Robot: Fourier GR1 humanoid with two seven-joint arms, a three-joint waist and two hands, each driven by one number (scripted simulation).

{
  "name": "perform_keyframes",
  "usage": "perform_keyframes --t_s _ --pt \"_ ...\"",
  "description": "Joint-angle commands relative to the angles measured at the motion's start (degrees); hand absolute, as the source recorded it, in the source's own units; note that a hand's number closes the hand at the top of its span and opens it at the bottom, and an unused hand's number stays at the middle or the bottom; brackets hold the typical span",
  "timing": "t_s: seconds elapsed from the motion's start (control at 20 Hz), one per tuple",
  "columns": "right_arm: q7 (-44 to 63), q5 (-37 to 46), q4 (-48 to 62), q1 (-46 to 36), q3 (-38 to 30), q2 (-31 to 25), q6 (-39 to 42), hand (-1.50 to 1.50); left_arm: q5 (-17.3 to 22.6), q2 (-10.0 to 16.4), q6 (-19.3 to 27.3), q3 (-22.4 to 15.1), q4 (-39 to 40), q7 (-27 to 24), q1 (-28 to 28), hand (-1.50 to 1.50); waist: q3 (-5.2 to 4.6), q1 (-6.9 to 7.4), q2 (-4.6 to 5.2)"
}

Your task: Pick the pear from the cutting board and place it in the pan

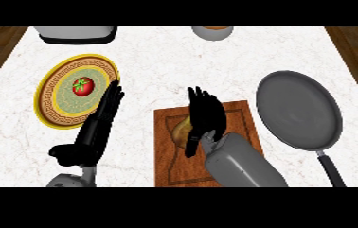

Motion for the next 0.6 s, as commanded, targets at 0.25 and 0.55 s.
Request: perform_keyframes --t_s 0.25,0.55 --pt "-2.1 0.4 6.7 0.0 -0.3 0.5 -4.8 -1.5 -1.2 -1.9 -2.3 4.9 5.1 1.5 -5.6 0.0 0.0 -0.17 0.08" --pt "-2.3 1.3 7.3 2.1 -2.4 0.5 -1.9 -1.5 -5.1 -4.3 -0.4 0.6 -3.6 2.5 3.0 0.0 0.01 -0.13 -0.04"
